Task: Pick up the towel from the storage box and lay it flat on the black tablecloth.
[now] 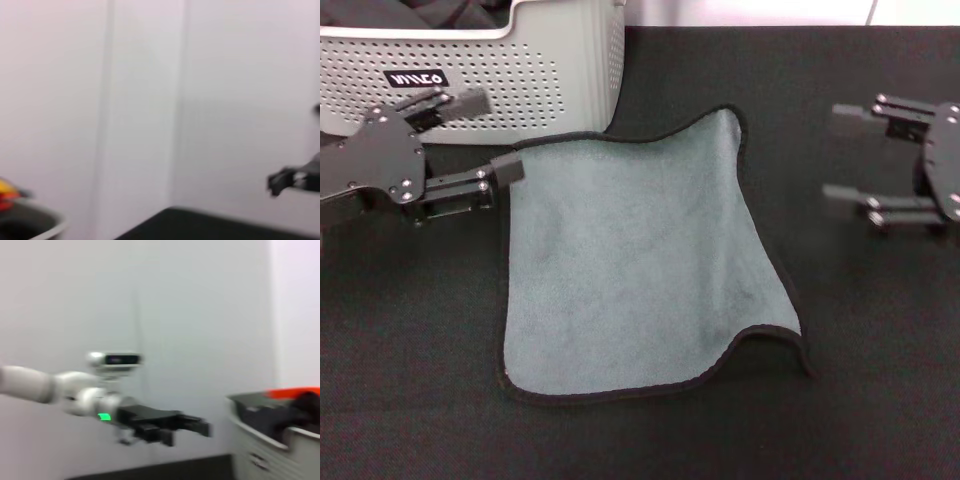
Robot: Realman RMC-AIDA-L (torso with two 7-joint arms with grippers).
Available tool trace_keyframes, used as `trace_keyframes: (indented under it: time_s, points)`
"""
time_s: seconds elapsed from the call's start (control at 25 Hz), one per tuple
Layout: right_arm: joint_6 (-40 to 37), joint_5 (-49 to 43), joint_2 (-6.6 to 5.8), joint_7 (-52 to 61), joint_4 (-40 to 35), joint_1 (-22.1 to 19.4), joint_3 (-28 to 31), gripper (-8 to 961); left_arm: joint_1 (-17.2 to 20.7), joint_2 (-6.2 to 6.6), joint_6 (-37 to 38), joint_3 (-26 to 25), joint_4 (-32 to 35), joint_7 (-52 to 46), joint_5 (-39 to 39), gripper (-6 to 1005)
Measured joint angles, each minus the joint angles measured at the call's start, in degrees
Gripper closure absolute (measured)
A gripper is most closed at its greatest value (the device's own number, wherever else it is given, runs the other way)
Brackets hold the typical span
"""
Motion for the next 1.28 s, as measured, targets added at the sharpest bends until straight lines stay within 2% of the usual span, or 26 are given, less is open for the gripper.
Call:
trace_keyframes:
  time_s: [0.12,0.2,0.56,0.92,1.28]
  points:
    - [4.9,-0.2,-1.27,3.3,-2.7,-0.4,-0.2,147,-3.2,1.31,5.9,0.1,-2.3,-4.5,0.2,137]
    - [5.1,-0.6,-1.32,3.9,-4.0,-0.8,-0.3,149,-4.7,1.49,8.5,0.4,-2.4,-6.6,0.8,137]
    - [5.7,-3.6,0.30,5.8,-14.4,-4.8,-2.2,153,-5.8,1.10,13.7,0.5,-2.2,-8.9,2.4,140]
    - [5.8,-3.7,-0.10,6.3,-15.3,-4.9,-3.1,153,-6.7,0.56,13.9,1.5,-2.1,-8.7,4.4,141]
    - [5.9,-5.0,0.23,6.4,-15.7,-4.5,-2.9,153,-6.9,0.52,13.9,1.5,-2.1,-8.8,4.8,141]
